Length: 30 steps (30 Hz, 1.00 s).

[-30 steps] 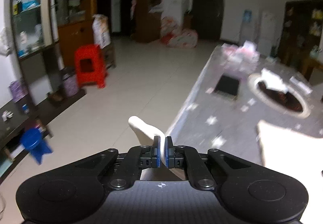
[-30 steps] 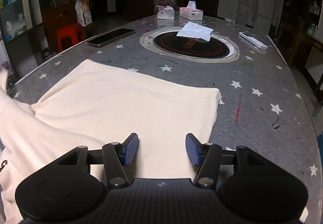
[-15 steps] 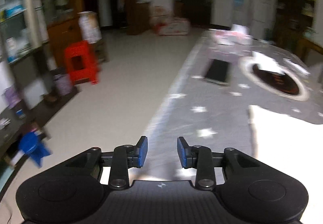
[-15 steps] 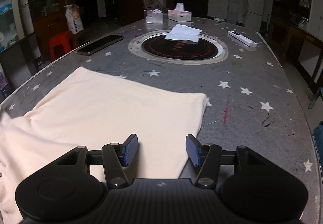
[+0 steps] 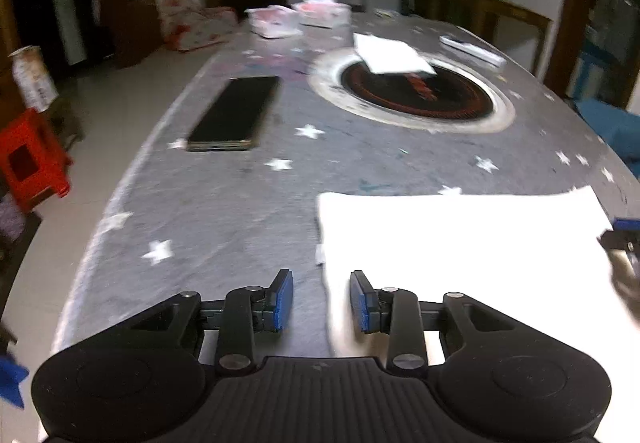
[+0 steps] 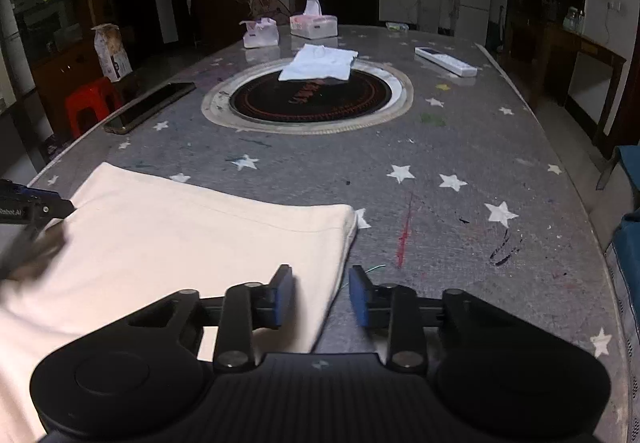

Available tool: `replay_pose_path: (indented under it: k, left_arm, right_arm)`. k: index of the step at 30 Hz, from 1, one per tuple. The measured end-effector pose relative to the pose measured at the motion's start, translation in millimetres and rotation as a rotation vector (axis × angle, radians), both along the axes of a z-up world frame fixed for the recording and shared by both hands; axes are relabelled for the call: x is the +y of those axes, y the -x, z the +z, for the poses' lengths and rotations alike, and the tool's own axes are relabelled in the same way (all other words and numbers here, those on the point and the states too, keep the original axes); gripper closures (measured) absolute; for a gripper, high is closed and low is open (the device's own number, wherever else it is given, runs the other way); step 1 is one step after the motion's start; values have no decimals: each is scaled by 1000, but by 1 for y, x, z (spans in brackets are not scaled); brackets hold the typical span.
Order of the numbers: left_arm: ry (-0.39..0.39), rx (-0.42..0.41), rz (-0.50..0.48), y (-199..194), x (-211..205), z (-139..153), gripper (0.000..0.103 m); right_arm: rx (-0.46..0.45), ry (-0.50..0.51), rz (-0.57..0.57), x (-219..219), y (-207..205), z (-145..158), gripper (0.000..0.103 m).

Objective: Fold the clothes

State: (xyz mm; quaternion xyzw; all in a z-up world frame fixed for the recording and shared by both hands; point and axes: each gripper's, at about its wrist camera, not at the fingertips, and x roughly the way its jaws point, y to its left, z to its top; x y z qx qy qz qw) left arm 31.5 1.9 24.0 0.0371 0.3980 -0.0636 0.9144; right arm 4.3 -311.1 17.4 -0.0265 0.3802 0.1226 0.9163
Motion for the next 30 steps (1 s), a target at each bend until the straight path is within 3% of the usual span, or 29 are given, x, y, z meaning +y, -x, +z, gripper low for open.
replay_pose_path:
  k: [1,2,5,14,18,24,30]
  left_arm:
    - [3,-3,-16,-3,-1,-1,89]
    - [12,-1,-25,-7,-2,0,95]
    - [4,-14,-39,-22,-6,0,97]
    - [-36,-107,-83,-82,-26,3,98]
    - [-45,-91,-72,-105,-31,-9,97]
    - [-52,-103,-76,-92,-31,-2,95]
    - [-15,-116,-198,-26,-38,16,94]
  right_arm:
    - [2,2,4,0,-2,-1,85]
    - [-1,7,11,1,-4,-1,92]
    - [-13,36,28,4,-11,1,99]
    - [-81,172,25,1,-57,7,99]
    - [-58,206,20,-2,-78,-5,98]
    - [-71,221,44,-2,-72,3,88]
    - [-56,144,156,7,-25,21,71]
